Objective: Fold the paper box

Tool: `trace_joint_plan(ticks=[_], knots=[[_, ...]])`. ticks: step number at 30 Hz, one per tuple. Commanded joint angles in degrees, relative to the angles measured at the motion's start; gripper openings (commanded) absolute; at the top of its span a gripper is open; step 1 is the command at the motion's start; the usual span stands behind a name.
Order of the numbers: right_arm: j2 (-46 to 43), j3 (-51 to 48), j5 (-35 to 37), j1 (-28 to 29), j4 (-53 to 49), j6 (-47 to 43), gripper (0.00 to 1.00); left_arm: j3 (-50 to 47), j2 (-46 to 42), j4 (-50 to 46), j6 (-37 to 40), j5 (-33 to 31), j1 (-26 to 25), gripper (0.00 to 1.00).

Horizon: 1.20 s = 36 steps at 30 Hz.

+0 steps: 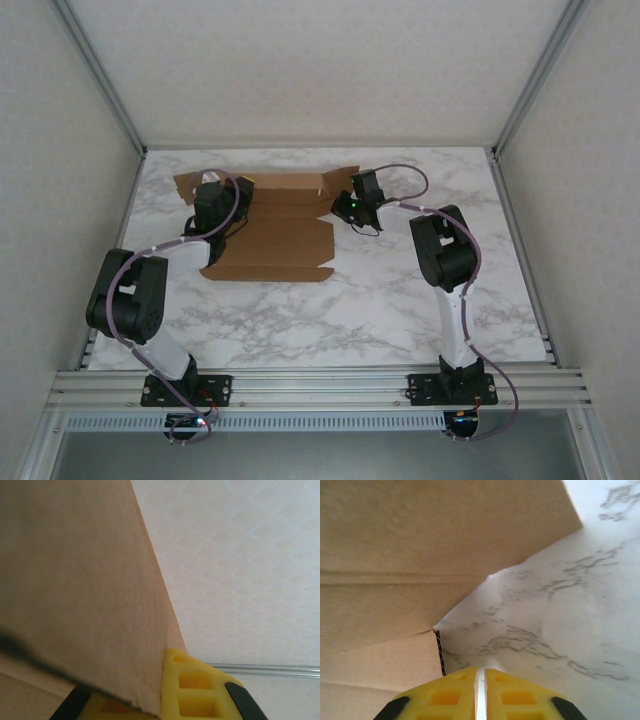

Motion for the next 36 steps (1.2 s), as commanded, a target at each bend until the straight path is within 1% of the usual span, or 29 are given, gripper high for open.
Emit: trace_joint_plan(ticks=[1, 6, 12, 17, 21, 24, 27, 31, 34, 36], knots=[[-1.6, -2.2, -6.2, 2.2, 5.7, 2.4, 0.13, -1.7, 0.4, -6.8, -0.5, 4.0, -1.3, 0.02], [-2.2, -2.3, -6.9, 2.4, 6.4, 2.3, 0.14, -1.8, 0.4, -7.1, -1.6, 4.1, -1.2, 0.03], [-0.1, -0.5, -7.3, 3.2, 5.2, 2.5, 0.14, -1.4, 0.5, -7.3, -2.4, 4.5, -1.2, 0.03], [3.1, 2.6, -5.9, 3.6, -0.3, 1.2, 0.13, -1.5, 0.3, -7.9, -2.3, 4.7, -1.2, 0.03], [5.3, 5.2, -3.7, 3.8, -6.8, -0.8, 0.13, -1.4, 0.1, -8.4, -2.4, 4.7, -1.2, 0.03], [5.0, 4.5, -3.8, 3.9, -7.5, -1.3, 0.12, -1.4, -0.1, -8.6, -2.3, 4.8, -1.1, 0.03], [1.3, 2.3, -3.7, 3.6, -6.8, -3.1, 0.14, -1.4, -0.2, -9.3, -2.2, 4.8, -0.9, 0.03], [-6.8, -1.4, -3.4, 2.4, -7.9, -8.4, 0.21, -1.0, -0.5, -10.6, -2.1, 4.4, -0.5, 0.03], [-12.9, -5.8, -3.5, 0.2, -7.3, -10.0, 0.24, -0.3, -0.6, -11.8, -2.0, 4.1, 0.0, 0.03], [-16.6, -8.6, -3.7, -1.8, -6.6, -11.2, 0.25, -0.1, -0.4, -12.4, -2.1, 4.0, 0.4, 0.03]])
